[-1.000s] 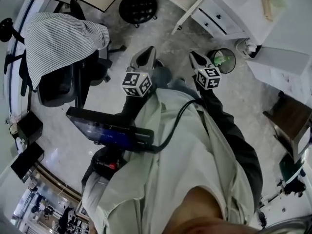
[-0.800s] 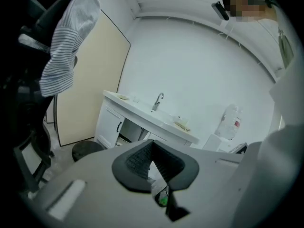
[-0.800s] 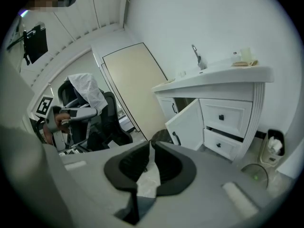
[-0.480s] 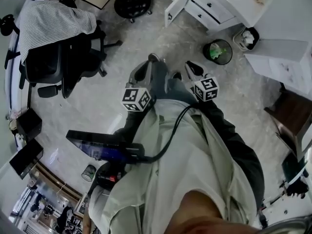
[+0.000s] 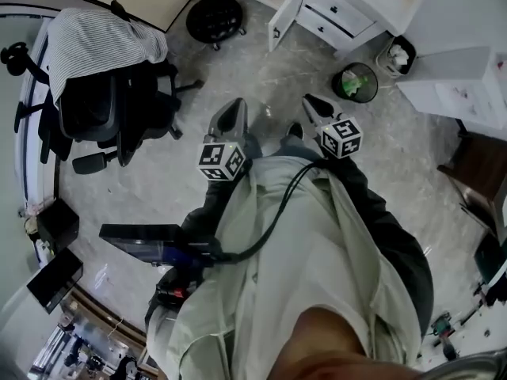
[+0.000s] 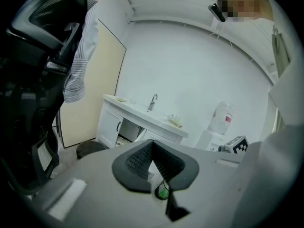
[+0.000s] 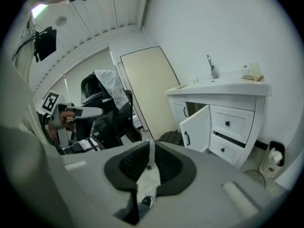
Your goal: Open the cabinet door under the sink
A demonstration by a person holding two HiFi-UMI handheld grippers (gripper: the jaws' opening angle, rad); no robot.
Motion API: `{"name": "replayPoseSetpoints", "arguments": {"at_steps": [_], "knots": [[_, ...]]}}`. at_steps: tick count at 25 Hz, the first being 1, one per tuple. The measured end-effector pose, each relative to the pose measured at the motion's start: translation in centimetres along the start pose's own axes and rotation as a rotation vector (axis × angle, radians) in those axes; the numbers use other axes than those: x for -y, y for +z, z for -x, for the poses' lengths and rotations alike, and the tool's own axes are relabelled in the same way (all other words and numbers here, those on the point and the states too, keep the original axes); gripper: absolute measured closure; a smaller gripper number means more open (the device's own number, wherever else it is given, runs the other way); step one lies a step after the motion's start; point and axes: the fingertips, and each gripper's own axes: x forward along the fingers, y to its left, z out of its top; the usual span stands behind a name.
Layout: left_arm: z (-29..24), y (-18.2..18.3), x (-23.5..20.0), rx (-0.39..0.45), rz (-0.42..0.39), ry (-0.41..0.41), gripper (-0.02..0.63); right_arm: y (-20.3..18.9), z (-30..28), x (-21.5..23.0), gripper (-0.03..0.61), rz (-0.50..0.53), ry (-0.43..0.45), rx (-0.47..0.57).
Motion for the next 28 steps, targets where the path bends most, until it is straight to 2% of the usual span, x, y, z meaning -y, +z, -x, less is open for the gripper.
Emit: {"name": "replayPoseSetpoints", "arguments": {"at_steps": [2, 7, 13, 19, 23, 28], "knots": [[0.5, 0.9, -1.1, 0.002, -0.001, -0.02, 0.607, 0.2, -0.1, -0.8, 0.541, -0.036, -0.031, 0.019], [0.9, 1.8, -4.2, -0.026, 0.001, -0.077, 0.607, 1.7, -1.8, -3.4, 0.543, -0.01, -0.063, 0.051], [0.5, 3.0, -6.3, -0.043, -0.019, -0.155, 0.607, 3.9, -2.9, -6.2, 0.554, -0.058, -0.081, 0.128], [-0.5, 2.6, -6.9, -0.101, -0.029, -0.211, 0.607, 3.2, -3.3, -6.6, 0.555, -0.079, -0.135, 0.119], [-0.9, 2.4, -6.9, -0.121, -0.03, -0.221, 0.607, 2.8, -3.0, -6.4, 0.577, -0.085, -0.16, 0.111], [-0.9, 1.9, -6.7, -0.137, -0.025, -0.214, 0.607, 2.1, -3.2, -6.6, 0.577, -0.087, -0.137, 0.079]]}}
